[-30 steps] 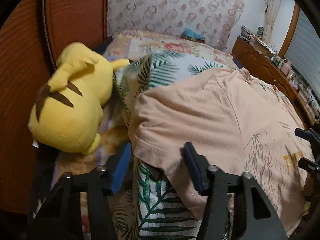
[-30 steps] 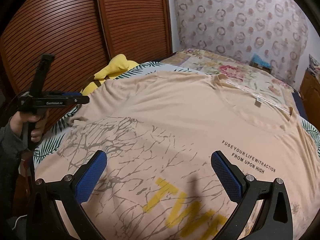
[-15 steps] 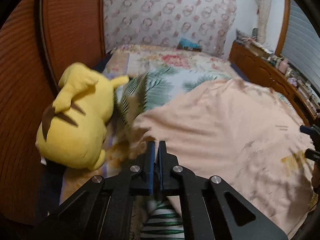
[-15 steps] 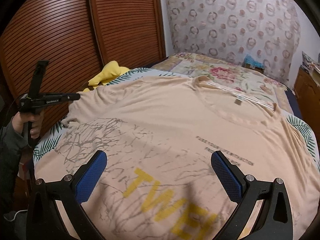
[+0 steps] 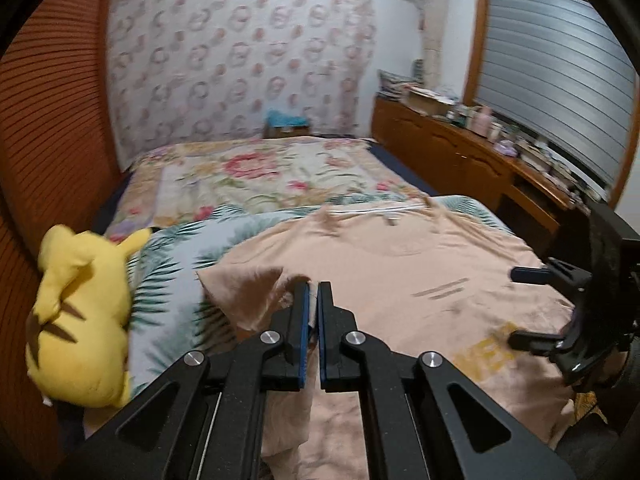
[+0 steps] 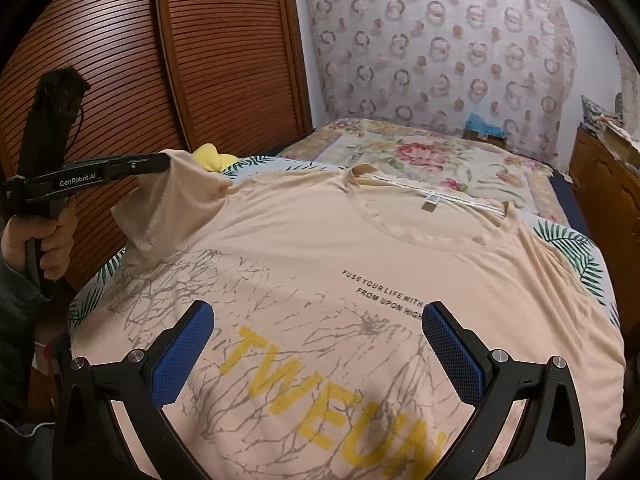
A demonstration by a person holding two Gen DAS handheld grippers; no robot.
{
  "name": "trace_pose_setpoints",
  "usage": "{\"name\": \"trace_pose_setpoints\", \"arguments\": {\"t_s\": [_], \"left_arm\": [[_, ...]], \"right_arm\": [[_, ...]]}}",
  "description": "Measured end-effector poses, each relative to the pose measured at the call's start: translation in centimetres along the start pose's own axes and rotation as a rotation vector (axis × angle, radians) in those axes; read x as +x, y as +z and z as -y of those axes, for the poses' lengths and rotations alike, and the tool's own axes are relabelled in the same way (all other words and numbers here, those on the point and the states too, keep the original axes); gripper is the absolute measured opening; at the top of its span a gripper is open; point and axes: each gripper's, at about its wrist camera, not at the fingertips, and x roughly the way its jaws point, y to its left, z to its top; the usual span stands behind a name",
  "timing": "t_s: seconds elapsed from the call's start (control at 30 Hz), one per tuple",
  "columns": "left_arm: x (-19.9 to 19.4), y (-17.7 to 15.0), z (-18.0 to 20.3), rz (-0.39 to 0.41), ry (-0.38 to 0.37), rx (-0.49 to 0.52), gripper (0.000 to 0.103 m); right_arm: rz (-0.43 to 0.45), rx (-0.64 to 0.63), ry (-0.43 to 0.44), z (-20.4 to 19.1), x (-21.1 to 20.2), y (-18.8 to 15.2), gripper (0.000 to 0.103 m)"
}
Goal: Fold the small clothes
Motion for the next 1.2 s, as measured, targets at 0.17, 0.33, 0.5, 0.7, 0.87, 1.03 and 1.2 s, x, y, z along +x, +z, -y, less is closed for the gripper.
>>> {"name": "trace_pose_setpoints", "arguments": {"t_s": [0.17, 0.33, 0.5, 0.7, 0.87, 1.03, 1.2], "left_arm": [[0.0, 0.0, 2.3, -0.007, -0.029, 0.022, 0.004], [-1.1, -0.4, 2.7, 0.014, 0.008, 0.025, 0.031], [-2.6, -1.5, 1.2, 0.05, 0.033, -0.017, 0.071], [-4.4, -3.3, -1.0, 0.079, 0.088, -0.053, 0.083], [-5.3, -5.3, -2.1, 0.092, 0.138, -0.078, 0.083], [-5.5, -7.3, -2.9, 0.092, 0.154, -0.102, 0.083], [-5.2, -8.7, -3.9, 0.071, 0.166, -0.129, 0.083]], "right_arm": [[0.008, 0.005, -0.002, -0.1, -0.6, -0.4, 0.103], [0.006, 0.008, 0.001, 0.0, -0.5, -0.6, 0.103], [0.011, 0.001, 0.014, 0.9, -0.7, 0.0, 0.103], [0.019, -0.051, 0.046, 0.0, 0.2, 1.1, 0.096], [0.006, -0.104, 0.102, -1.4, 1.4, 2.3, 0.08], [-0.017, -0.15, 0.167, -2.6, 3.2, 3.5, 0.069], [-0.07, -0.183, 0.204, -3.2, 6.5, 4.5, 0.048]]}}
